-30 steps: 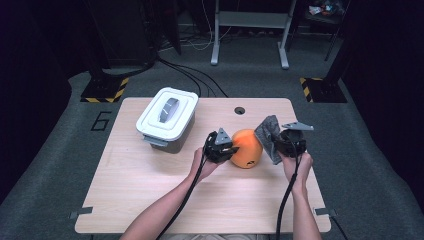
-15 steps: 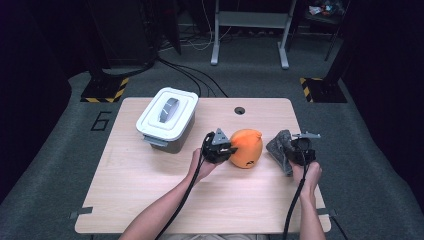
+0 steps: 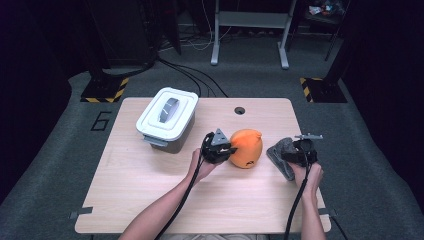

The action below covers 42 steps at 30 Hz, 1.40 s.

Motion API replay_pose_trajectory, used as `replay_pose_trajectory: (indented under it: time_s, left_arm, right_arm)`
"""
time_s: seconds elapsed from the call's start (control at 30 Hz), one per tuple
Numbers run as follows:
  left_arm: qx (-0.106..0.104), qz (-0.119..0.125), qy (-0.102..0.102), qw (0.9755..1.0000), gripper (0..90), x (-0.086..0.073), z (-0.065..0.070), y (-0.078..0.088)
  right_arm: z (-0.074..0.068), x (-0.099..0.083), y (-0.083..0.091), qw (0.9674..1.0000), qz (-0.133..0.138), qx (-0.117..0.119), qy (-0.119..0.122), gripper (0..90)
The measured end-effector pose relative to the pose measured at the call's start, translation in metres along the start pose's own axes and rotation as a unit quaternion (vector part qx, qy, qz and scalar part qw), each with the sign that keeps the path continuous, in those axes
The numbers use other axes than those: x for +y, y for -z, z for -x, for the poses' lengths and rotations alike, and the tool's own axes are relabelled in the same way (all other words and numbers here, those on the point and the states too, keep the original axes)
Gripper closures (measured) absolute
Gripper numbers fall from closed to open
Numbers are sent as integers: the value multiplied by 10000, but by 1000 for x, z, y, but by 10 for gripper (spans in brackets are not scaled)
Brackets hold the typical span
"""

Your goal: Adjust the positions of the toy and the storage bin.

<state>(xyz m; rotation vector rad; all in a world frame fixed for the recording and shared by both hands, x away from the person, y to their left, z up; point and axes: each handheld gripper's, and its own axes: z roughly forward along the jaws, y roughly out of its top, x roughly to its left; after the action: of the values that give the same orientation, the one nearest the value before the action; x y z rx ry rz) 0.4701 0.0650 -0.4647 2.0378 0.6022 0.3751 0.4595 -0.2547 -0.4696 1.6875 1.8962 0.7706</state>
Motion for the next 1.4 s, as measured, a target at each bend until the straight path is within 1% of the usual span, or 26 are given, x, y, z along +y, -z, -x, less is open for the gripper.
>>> replay_pose_trajectory:
  time_s: [0.13, 0.2, 0.27, 0.3, 0.33, 0.37, 0.47, 0.53, 0.57, 0.6, 0.63, 0.7, 0.73, 0.77, 0.8, 0.87, 0.9, 0.97, 1.0, 1.07, 1.1, 1.13, 1.17, 1.3, 1.33, 1.4]
  left_arm:
    - [-8, 35, -4, 10000, 741, -1, -1, 0]
    - [-15, 26, -11, 10000, 740, -1, -1, 0]
    - [-18, 24, 2, 10000, 738, -1, -1, 0]
    - [-20, 28, 9, 10000, 737, -1, -2, 0]
    - [-31, 14, 16, 10000, 736, -1, -2, 0]
    - [-23, 19, 31, 10000, 735, -1, -2, 0]
    - [-28, 5, 44, 10000, 733, -1, -3, 0]
    - [-37, 48, 63, 10000, 732, -2, -4, 0]
    - [-48, 50, 61, 10000, 732, -2, -4, -1]
    - [-60, 47, 47, 10000, 732, -2, -3, -1]
    - [-44, 23, 46, 10000, 732, -2, -3, 0]
    - [-82, 2, 11, 10000, 732, -1, -3, 0]
    - [-73, 9, 10, 10000, 731, -1, -3, -1]
    - [-78, 39, 70, 9999, 731, -2, -3, -1]
    - [-69, 28, 62, 10000, 730, -2, -4, -2]
    - [-56, 37, 77, 9999, 727, -3, -5, -3]
    - [-61, 37, 78, 9999, 724, -3, -5, -3]
    - [-56, 17, 95, 9999, 719, -4, -5, -4]
    - [-59, 25, 103, 9999, 715, -4, -5, -4]
    - [-46, 31, 88, 9999, 699, -4, -5, -4]
    - [-67, 32, 71, 9999, 685, -3, -5, -4]
    - [-29, 55, 44, 10000, 663, -3, -5, -4]
    - [-6, 89, 80, 9999, 625, -3, -5, -4]
    - [-21, 42, 171, 9998, 404, -8, -7, -4]
    - [-22, -36, 204, 9998, 357, -9, -8, -6]
    - [-26, -35, 286, 9996, 285, -13, -11, -11]
  right_arm:
    - [-10, 4, 13, 9984, 305, 436, 190, 209]
    - [-18, 7, 17, 9952, 431, 818, 310, 219]
    - [-25, 10, 18, 9918, 436, 1106, 468, 226]
    - [-32, 11, 17, 9889, 413, 1320, 536, 226]
    - [-37, 12, 16, 9874, 384, 1385, 663, 225]
    - [-42, 12, 15, 9847, 357, 1508, 792, 222]
    - [-55, 11, 11, 9748, 355, 1922, 1080, 176]
    - [-62, 10, 9, 9700, 350, 2060, 1240, 148]
    - [-67, 9, 7, 9677, 355, 2089, 1364, 139]
    - [-70, 9, 5, 9665, 346, 2109, 1418, 133]
    - [-73, 9, 2, 9667, 320, 2112, 1407, 133]
    - [-75, 8, -2, 9654, 307, 2162, 1427, 150]
    - [-77, 7, -5, 9638, 333, 2228, 1428, 162]
    - [-77, 6, -7, 9635, 364, 2224, 1443, 188]
    - [-77, 5, -8, 9625, 438, 2257, 1442, 242]
    - [-79, 3, -9, 9624, 550, 2222, 1460, 329]
    - [-79, 2, -10, 9613, 607, 2222, 1511, 372]
    - [-80, 0, -11, 9614, 669, 2213, 1491, 447]
    - [-80, -1, -12, 9608, 706, 2215, 1508, 477]
    - [-81, -2, -12, 9620, 707, 2166, 1504, 526]
    - [-81, -2, -13, 9614, 723, 2169, 1528, 543]
    - [-80, -3, -13, 9623, 713, 2151, 1507, 554]
    - [-80, -3, -13, 9626, 719, 2143, 1496, 563]
    - [-78, -4, -13, 9617, 739, 2171, 1504, 572]
    - [-78, -4, -13, 9614, 734, 2181, 1510, 572]
    - [-77, -4, -12, 9608, 738, 2178, 1548, 572]
